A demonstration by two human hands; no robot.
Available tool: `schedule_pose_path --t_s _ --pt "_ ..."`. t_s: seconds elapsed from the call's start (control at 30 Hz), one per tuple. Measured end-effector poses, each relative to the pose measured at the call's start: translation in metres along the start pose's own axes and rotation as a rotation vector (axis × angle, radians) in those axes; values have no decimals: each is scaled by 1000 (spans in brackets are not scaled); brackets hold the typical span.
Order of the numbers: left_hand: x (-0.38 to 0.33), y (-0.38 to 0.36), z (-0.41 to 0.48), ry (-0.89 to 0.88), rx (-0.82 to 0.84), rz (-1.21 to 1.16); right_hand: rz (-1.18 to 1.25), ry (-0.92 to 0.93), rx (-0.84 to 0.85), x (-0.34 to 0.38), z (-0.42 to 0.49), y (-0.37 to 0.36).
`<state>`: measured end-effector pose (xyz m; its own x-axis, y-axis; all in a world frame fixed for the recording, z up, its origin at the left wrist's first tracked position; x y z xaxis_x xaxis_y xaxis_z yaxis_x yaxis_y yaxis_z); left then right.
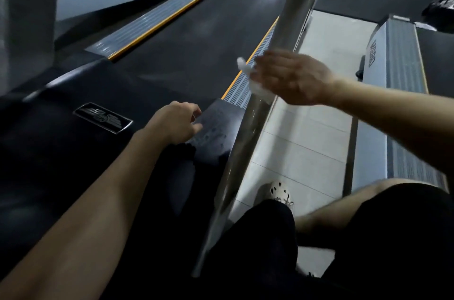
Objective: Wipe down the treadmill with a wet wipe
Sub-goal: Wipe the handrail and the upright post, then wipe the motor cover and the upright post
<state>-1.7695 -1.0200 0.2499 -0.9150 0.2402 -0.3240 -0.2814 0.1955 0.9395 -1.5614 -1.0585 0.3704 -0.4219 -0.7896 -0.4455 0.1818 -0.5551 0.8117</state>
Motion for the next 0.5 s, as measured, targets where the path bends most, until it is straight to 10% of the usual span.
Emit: schedule_pose_path --t_s 0.1,0.3,0.5 --pt "4 -2 -4 13 17 2 24 -98 174 44 -1 -30" --pt "28 10 -16 81 24 54 371 386 303 218 -14 -94" --pt "65 16 -42 172 -12 70 458 -416 331 121 36 -129"
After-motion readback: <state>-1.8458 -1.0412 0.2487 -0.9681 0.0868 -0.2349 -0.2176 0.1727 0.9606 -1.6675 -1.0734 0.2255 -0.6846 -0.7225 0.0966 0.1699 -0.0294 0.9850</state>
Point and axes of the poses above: each hand's wrist, its own z-axis towards the middle knuckle, its own y-axis out of the back of the hand, x = y × z, the point moved 10 cm from there along z, towards the middle knuckle, and after that the axes turned 1 degree about -y, right-handed, at the moved point
